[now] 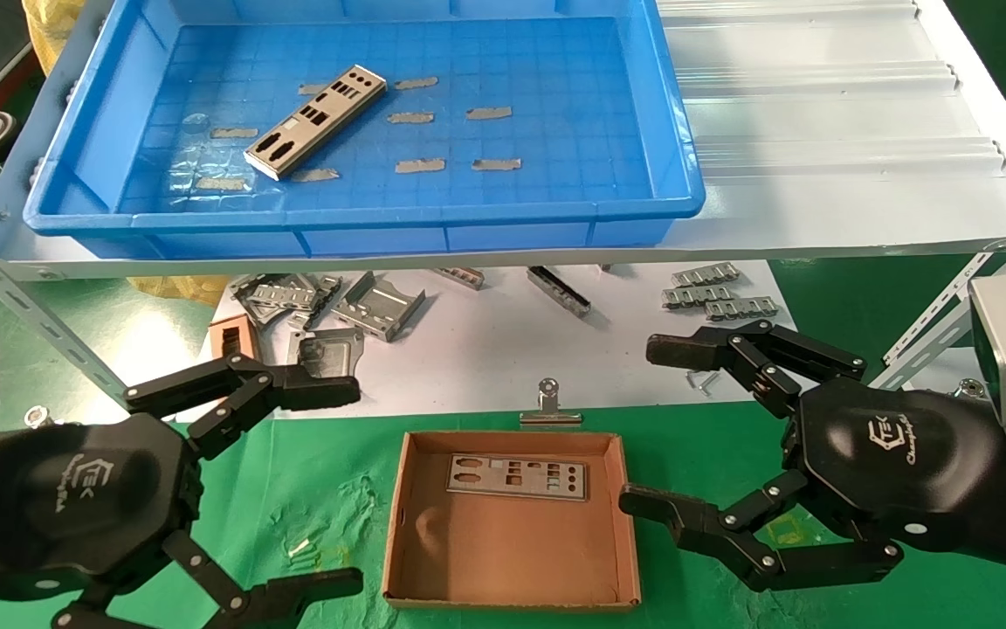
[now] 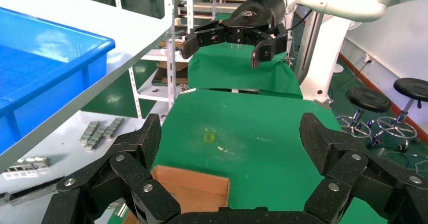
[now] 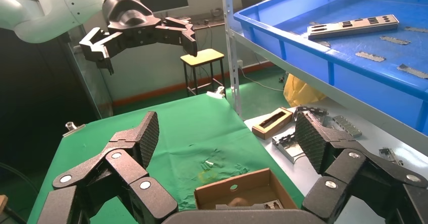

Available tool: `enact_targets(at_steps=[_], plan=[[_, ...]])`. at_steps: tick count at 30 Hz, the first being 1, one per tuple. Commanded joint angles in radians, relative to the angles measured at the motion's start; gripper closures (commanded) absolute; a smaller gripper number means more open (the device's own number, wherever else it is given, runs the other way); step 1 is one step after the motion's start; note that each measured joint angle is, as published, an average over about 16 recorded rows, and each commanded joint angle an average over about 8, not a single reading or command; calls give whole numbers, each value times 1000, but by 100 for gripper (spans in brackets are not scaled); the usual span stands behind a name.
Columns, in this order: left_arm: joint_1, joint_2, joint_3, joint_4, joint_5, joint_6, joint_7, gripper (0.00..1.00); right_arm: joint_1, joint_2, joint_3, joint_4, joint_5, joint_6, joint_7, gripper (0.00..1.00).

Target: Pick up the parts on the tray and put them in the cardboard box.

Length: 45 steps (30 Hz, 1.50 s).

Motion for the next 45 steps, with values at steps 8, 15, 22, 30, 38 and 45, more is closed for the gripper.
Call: enact_targets(at_steps=[8, 15, 22, 30, 38, 45], plan=[[-1, 1, 1, 1, 1, -1, 1, 0, 0, 0, 0, 0, 0, 0, 0, 0], [-1, 1, 1, 2, 1, -1, 1, 0, 0, 0, 0, 0, 0, 0, 0, 0], [-1, 2, 2, 3, 1, -1, 1, 0, 0, 0, 0, 0, 0, 0, 0, 0], [-2, 2, 2, 3, 2, -1, 1, 0, 0, 0, 0, 0, 0, 0, 0, 0], [-2, 2, 2, 3, 2, -1, 1, 0, 0, 0, 0, 0, 0, 0, 0, 0], [-2, 2, 2, 3, 2, -1, 1, 0, 0, 0, 0, 0, 0, 0, 0, 0]])
